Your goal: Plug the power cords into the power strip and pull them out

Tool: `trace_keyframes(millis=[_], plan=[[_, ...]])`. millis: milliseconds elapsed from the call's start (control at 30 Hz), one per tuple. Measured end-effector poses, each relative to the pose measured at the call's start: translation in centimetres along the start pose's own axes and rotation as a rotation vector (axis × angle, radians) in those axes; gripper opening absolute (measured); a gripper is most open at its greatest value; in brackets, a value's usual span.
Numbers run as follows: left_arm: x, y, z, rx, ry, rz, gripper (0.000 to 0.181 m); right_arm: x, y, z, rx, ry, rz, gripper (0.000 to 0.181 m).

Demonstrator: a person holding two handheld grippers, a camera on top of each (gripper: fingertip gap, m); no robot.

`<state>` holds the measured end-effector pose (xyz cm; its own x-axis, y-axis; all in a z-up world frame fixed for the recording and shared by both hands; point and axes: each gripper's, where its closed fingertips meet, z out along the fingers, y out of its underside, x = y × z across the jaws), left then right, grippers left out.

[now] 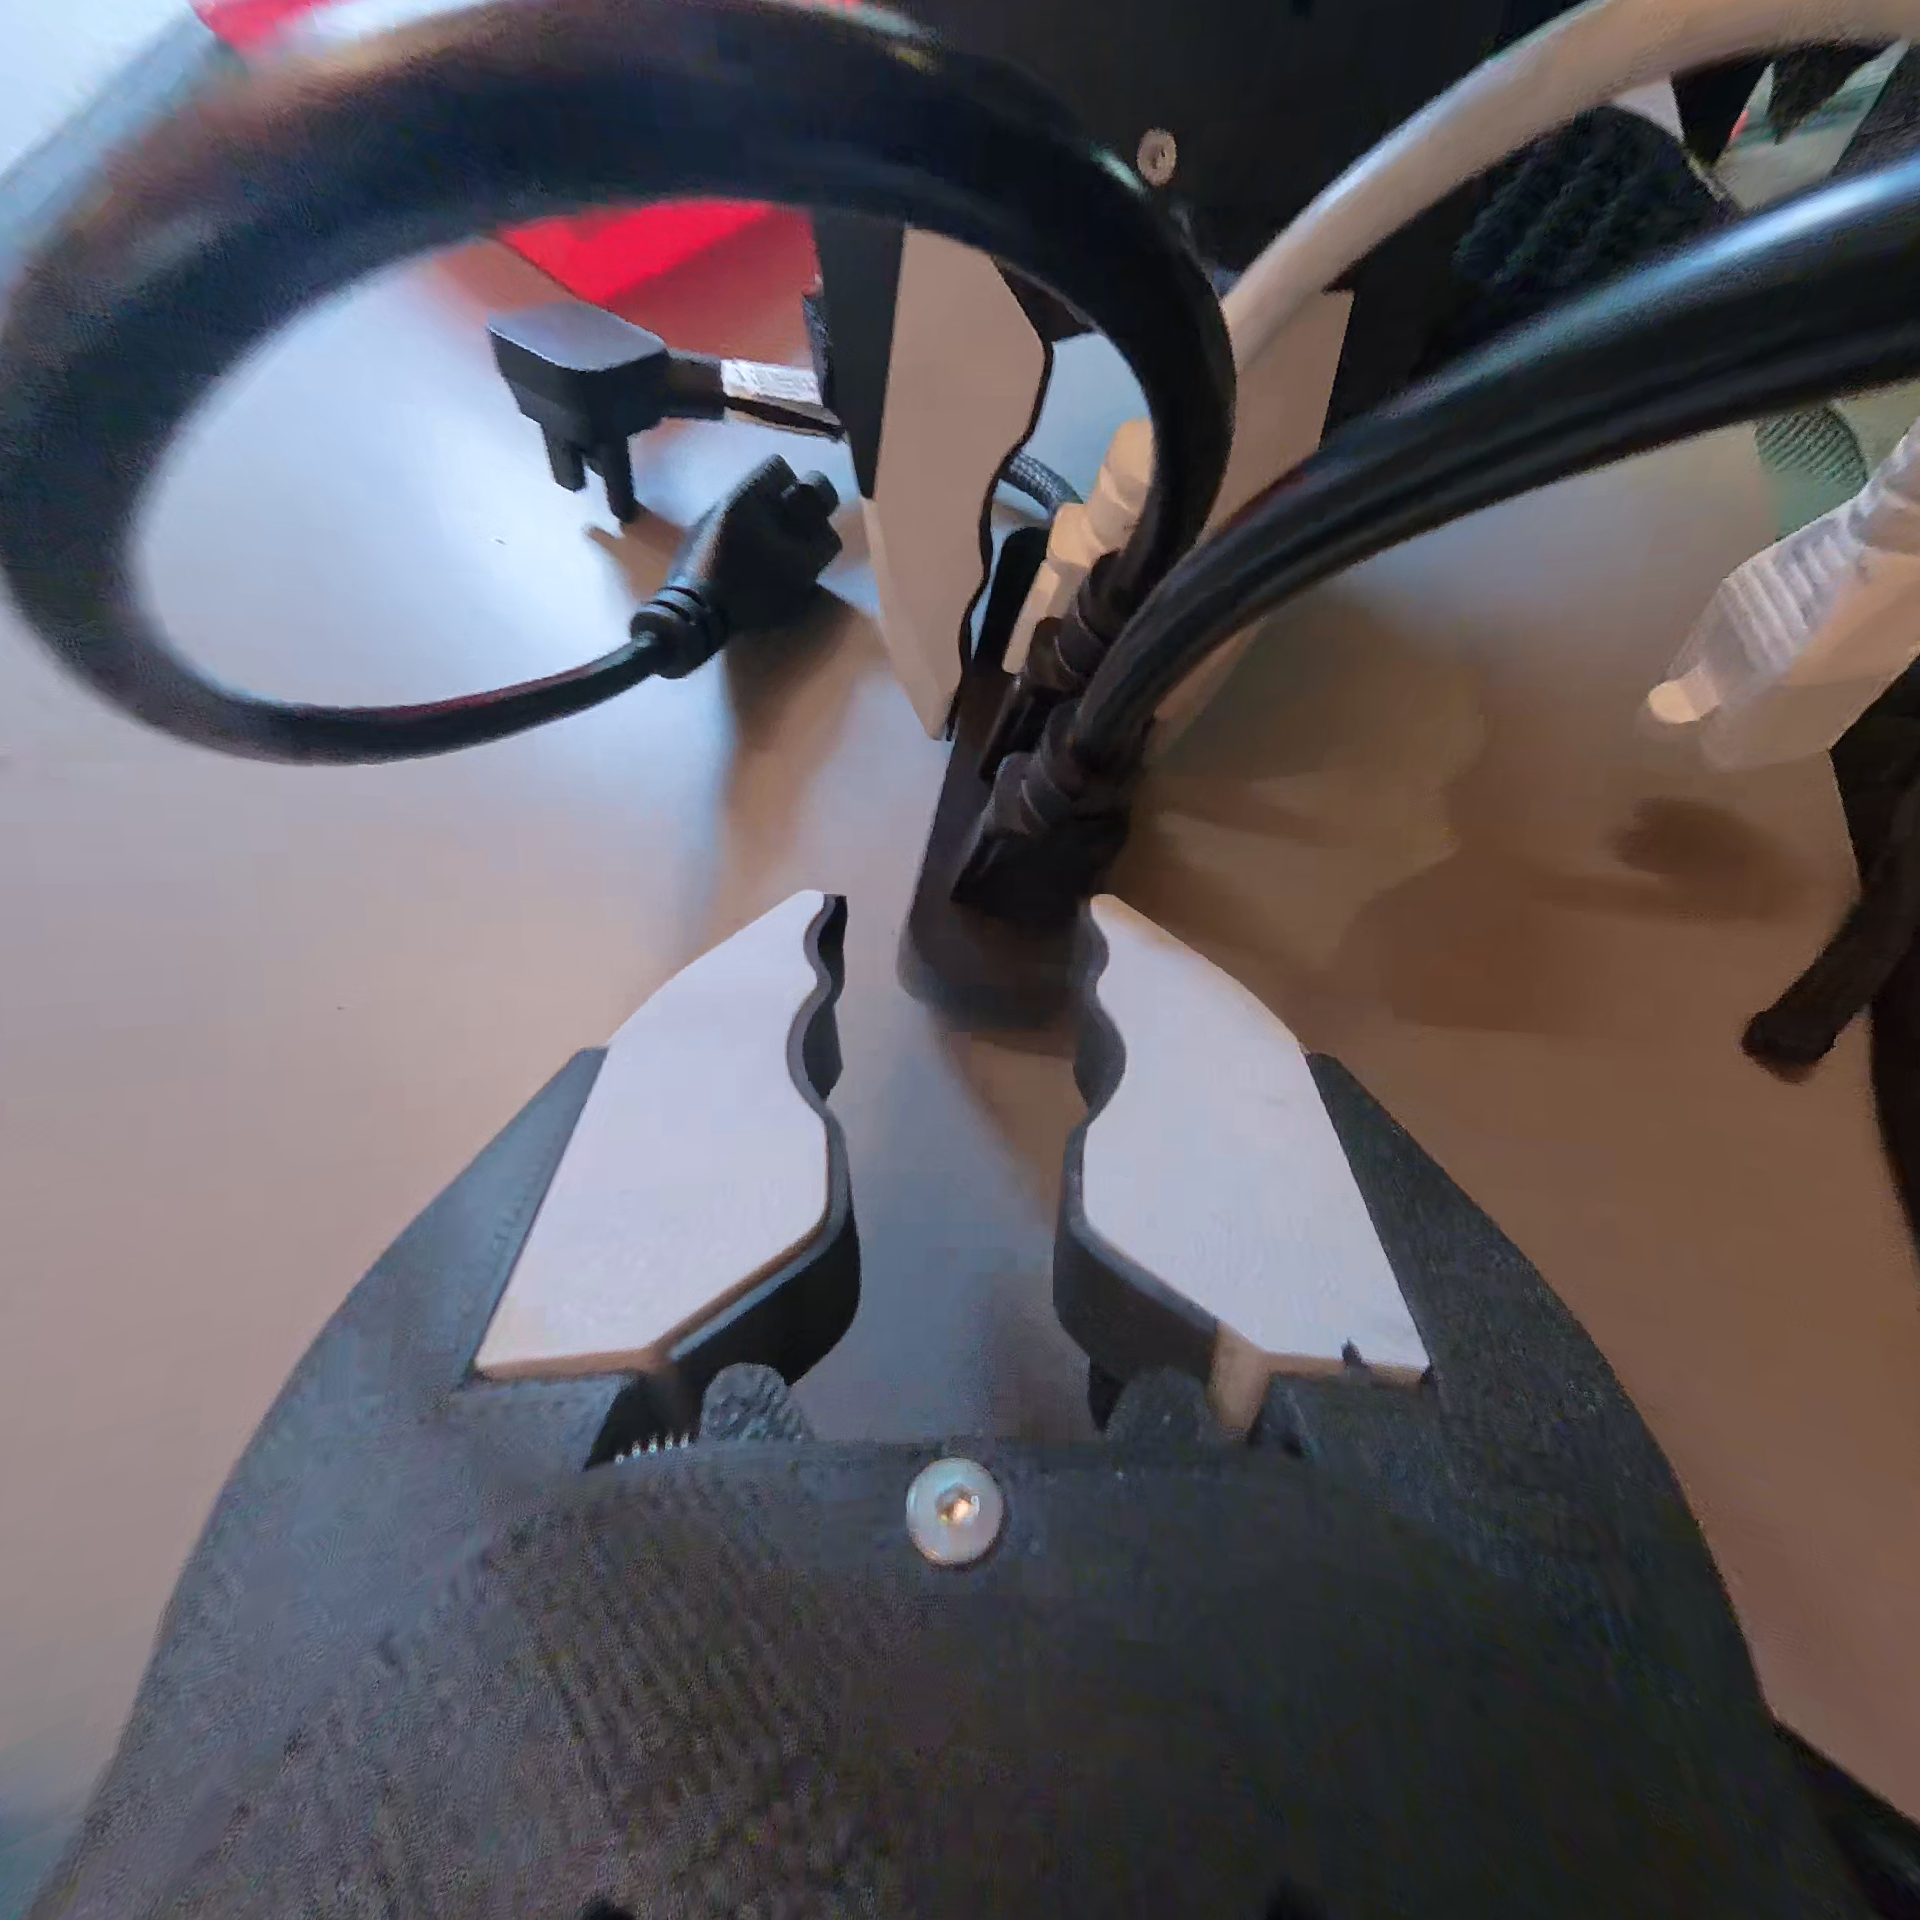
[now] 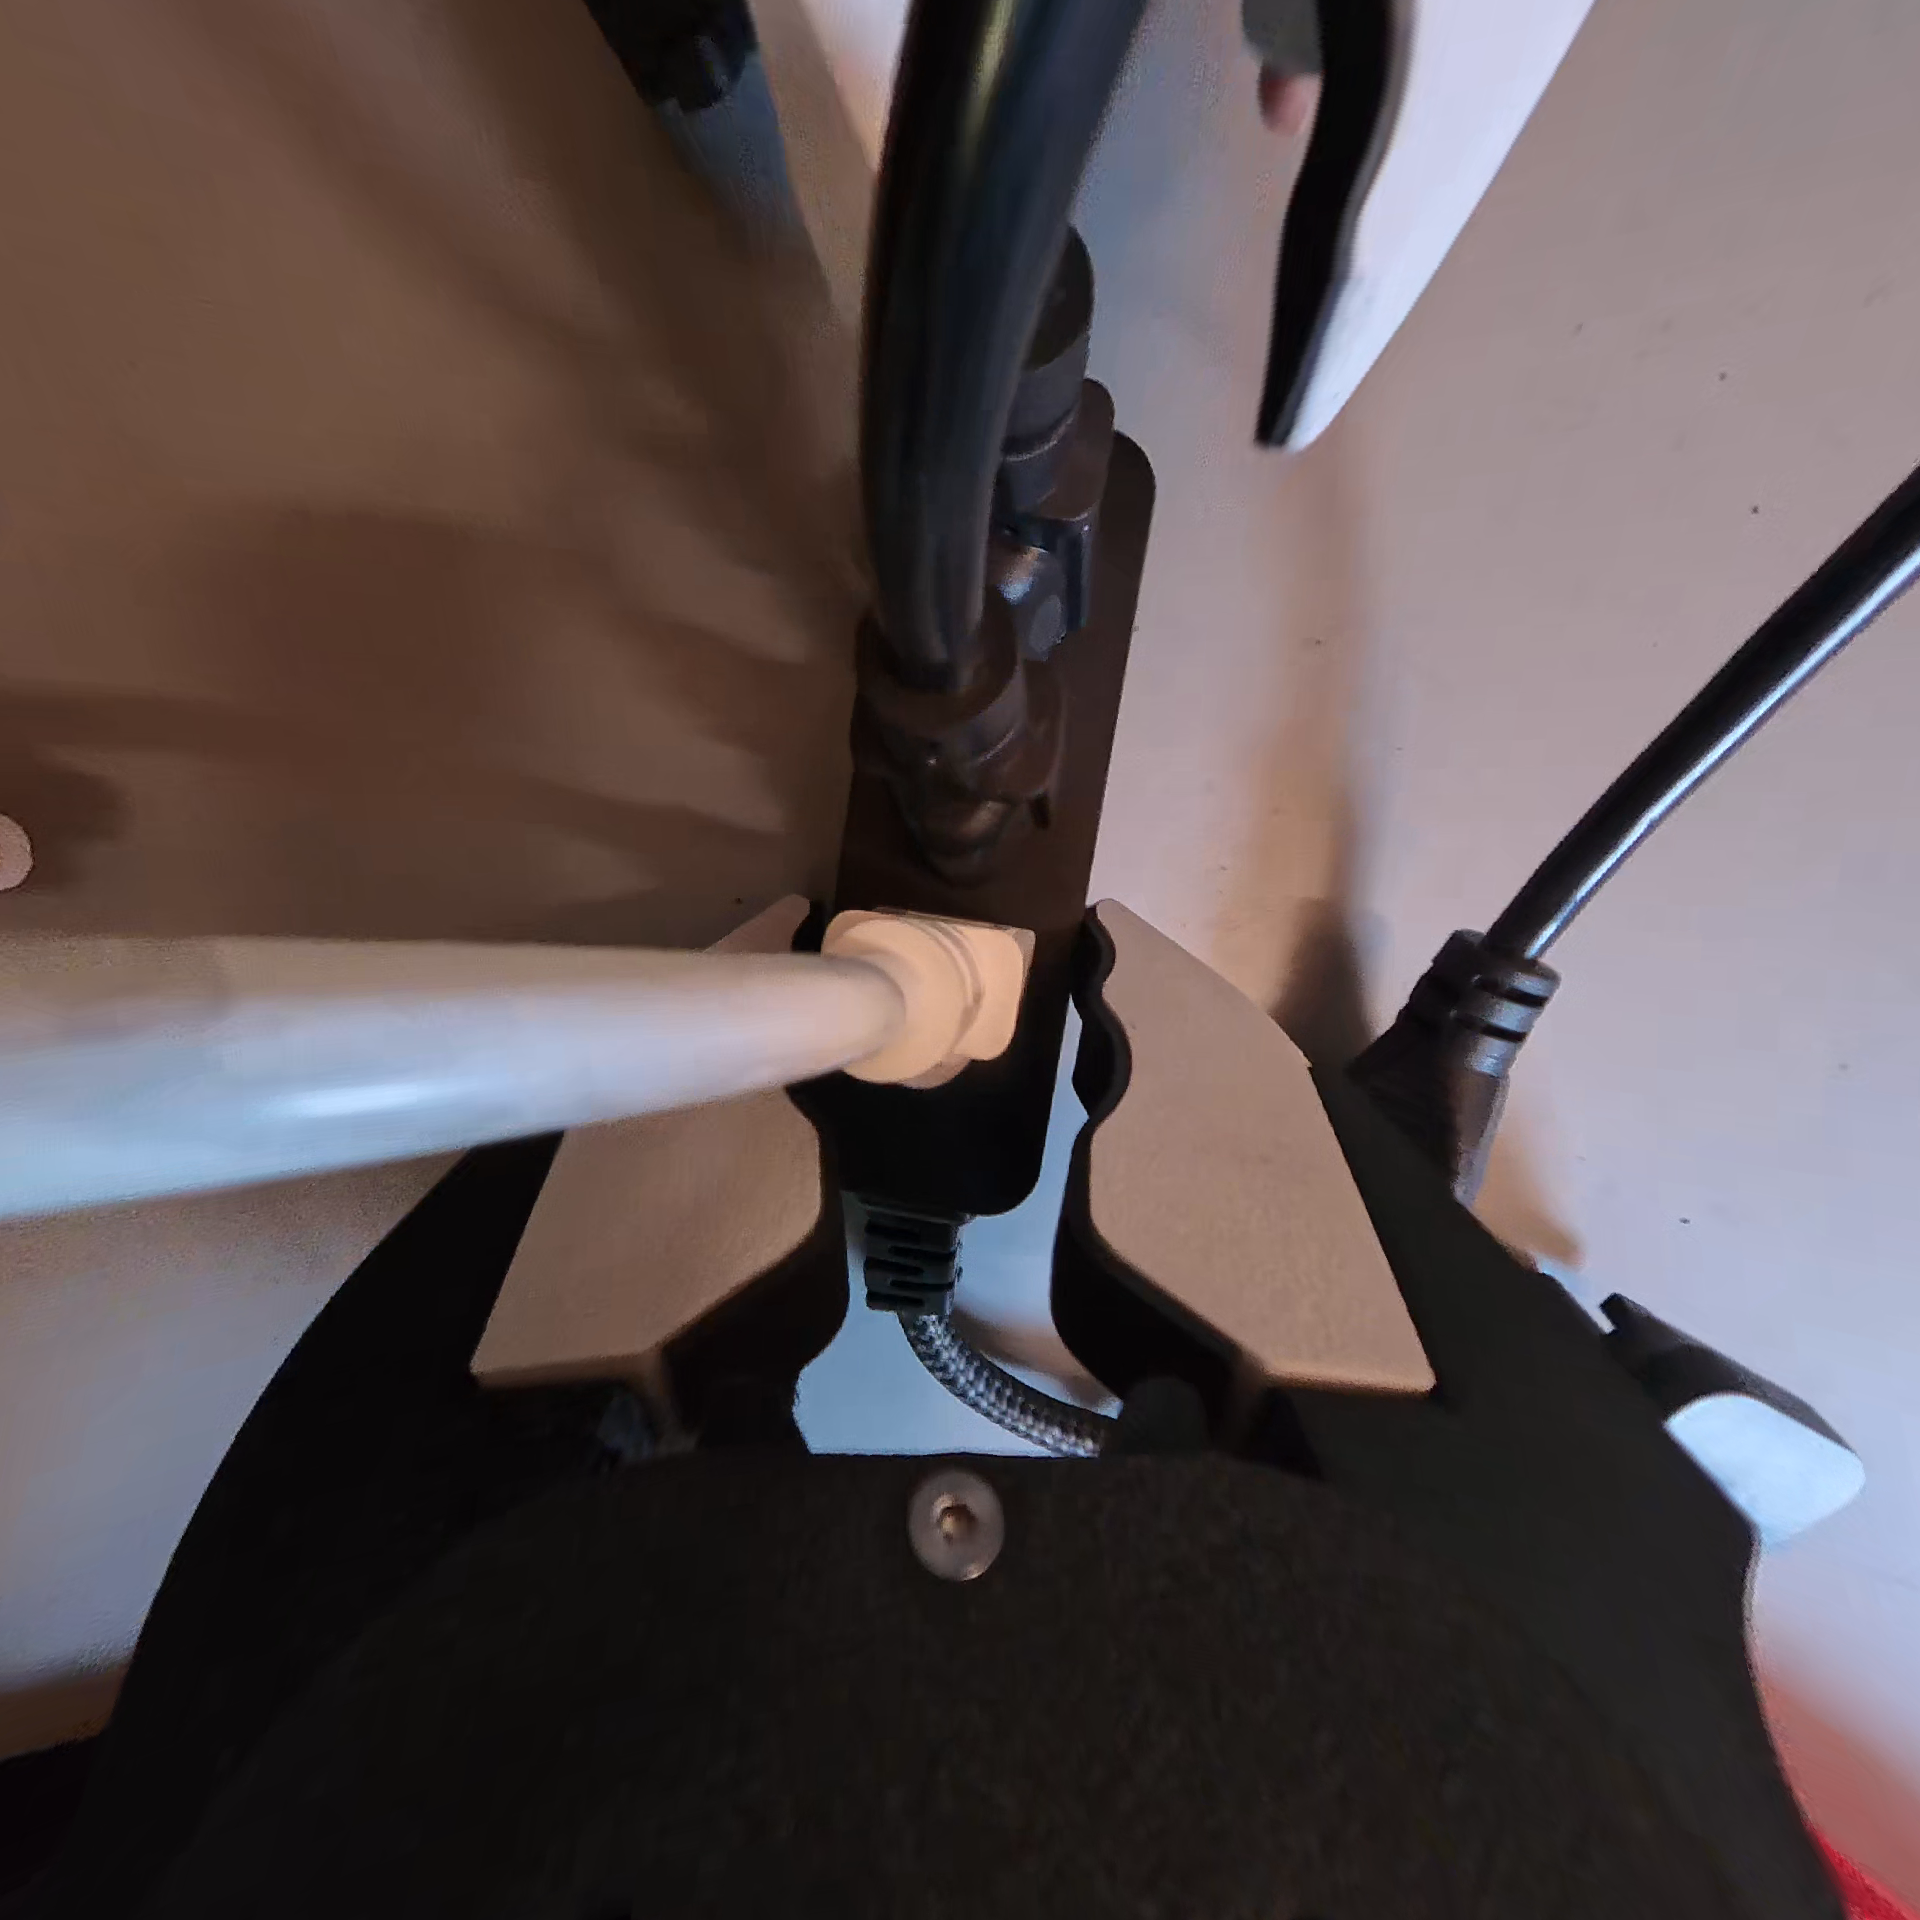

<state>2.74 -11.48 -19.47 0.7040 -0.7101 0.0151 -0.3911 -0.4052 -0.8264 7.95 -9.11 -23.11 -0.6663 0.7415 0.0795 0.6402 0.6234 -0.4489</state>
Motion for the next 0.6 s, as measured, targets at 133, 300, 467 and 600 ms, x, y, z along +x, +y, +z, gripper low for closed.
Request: trace_keyframes(millis=[133,300,467,600], plan=[[-0.5,0.2,-0.9,0.009,0.004,-0.017,0.047,-0.1,-0.1,0.0,0.037,0.007,0.014,0.045],[1.0,0.8,0.2,-0.041,0.063,0.018,0.054,-0.6,-0.8,0.1,0.101,-0.042,0.003,0.045],[1.2,0.0,0.0,-0.002,0.063,0.019,0.054,0.0,-1.4,-1.3,0.195,-0.079,0.061,0.044],[0.3,0.6,-0.1,-0.013,0.047,-0.009,0.052,1.1,-1.0,-1.0,0.159,-0.010,0.048,0.044]])
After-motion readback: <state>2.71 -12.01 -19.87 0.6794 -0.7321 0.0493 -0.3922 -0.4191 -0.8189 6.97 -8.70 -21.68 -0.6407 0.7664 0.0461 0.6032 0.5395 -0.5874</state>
